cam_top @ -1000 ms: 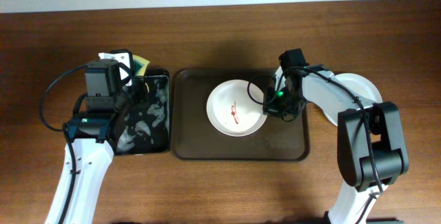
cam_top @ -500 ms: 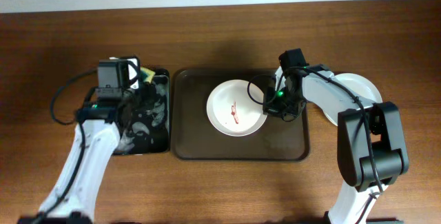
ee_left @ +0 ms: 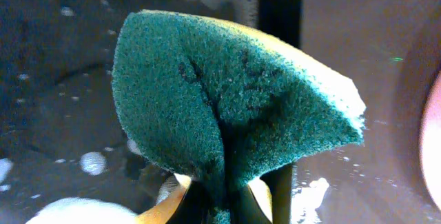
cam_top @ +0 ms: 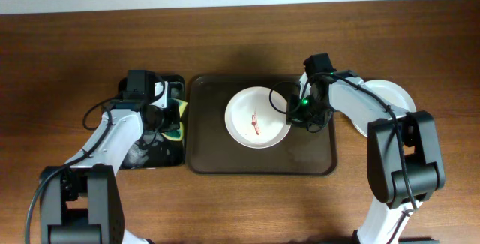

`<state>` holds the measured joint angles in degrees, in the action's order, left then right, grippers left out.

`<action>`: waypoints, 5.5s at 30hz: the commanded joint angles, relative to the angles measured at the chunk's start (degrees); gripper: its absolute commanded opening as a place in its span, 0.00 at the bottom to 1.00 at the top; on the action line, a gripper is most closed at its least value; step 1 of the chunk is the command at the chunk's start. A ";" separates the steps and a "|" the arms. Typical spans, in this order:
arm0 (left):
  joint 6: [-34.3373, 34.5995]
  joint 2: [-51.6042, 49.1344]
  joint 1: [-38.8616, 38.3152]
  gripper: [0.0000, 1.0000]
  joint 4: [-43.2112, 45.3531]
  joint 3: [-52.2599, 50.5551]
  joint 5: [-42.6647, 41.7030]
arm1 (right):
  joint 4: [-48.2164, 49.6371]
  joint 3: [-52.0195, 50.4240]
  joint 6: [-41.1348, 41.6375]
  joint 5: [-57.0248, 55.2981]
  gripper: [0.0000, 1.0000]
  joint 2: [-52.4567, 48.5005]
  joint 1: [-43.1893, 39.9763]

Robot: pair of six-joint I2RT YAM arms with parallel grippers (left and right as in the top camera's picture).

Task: Clean dirty plates on tray and stack at the side
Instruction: 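Carry the sponge with the left gripper onto the held plate, then scrub the held plate with the sponge in the left gripper, then return the sponge with the left gripper to the black tray and release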

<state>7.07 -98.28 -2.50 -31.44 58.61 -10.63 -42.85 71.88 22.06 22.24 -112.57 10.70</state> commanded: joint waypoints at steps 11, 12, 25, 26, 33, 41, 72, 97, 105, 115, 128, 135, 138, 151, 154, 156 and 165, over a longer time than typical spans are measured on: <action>0.35 -0.39 -0.87 0.00 -0.61 0.37 -5.11 | 0.17 -0.31 -0.13 1.14 0.04 -0.72 0.17; 0.35 -0.39 -0.87 0.00 -0.74 0.37 -5.09 | 0.17 -0.31 -0.11 1.14 0.04 -0.72 0.17; -0.33 3.21 -0.70 0.00 -0.63 2.99 -1.99 | 0.17 -0.31 -0.13 1.14 0.04 -0.72 0.17; -0.31 4.44 -0.72 0.00 -0.63 3.67 -2.01 | 0.17 -0.31 -0.13 1.14 0.04 -0.72 0.17; -0.28 9.14 -3.48 0.00 -0.15 4.74 -14.16 | 0.42 -0.31 -0.76 1.14 0.04 -0.72 2.86; 11.19 5.20 -14.19 0.00 1.46 4.37 -15.52 | 1.68 -0.31 -0.55 1.14 0.04 -0.72 5.84; 29.14 -14.25 -25.33 0.00 5.57 4.35 5.20 | 1.46 -0.31 -0.57 1.14 0.04 -0.72 5.84; 25.88 0.85 -22.16 0.00 -0.81 7.43 0.85 | 1.22 -0.31 -0.59 1.11 0.04 -0.72 5.84; 32.44 -6.64 -26.40 0.00 4.00 5.70 -6.08 | 1.05 -0.31 -0.57 1.11 0.04 -0.72 5.84; 37.05 -12.50 -30.82 0.00 5.81 5.55 -1.09 | 0.81 -0.31 -0.57 1.11 0.04 -0.72 5.84; 30.27 -11.72 -26.88 0.00 1.84 5.84 19.74 | 0.57 -0.31 -0.57 1.11 0.04 -0.72 5.84; 16.41 -9.99 -25.68 0.00 0.68 8.83 20.79 | 0.59 -0.31 -0.57 1.11 0.04 -0.72 5.84; 12.20 -9.20 -24.33 0.00 0.68 11.41 20.79 | 0.59 -0.31 -0.59 1.11 0.04 -0.72 5.84; 11.26 0.72 -18.01 0.00 -14.03 19.50 16.90 | -0.04 -0.31 -0.76 -0.31 0.04 -0.72 5.84; 11.17 0.90 -14.34 0.00 -19.32 19.41 16.90 | 0.00 -0.31 -0.76 -0.39 0.04 -0.72 5.84; 8.07 0.90 -12.09 0.00 -21.14 19.10 16.87 | 0.09 -0.31 -0.76 -0.39 0.04 -0.72 5.84; 2.23 0.74 -3.98 0.00 -17.11 10.27 17.94 | 0.17 -0.31 -0.76 -0.39 0.04 -0.72 5.84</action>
<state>11.60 -98.26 -9.10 -50.92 73.25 6.33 -42.65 71.77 21.87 23.46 -113.21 16.40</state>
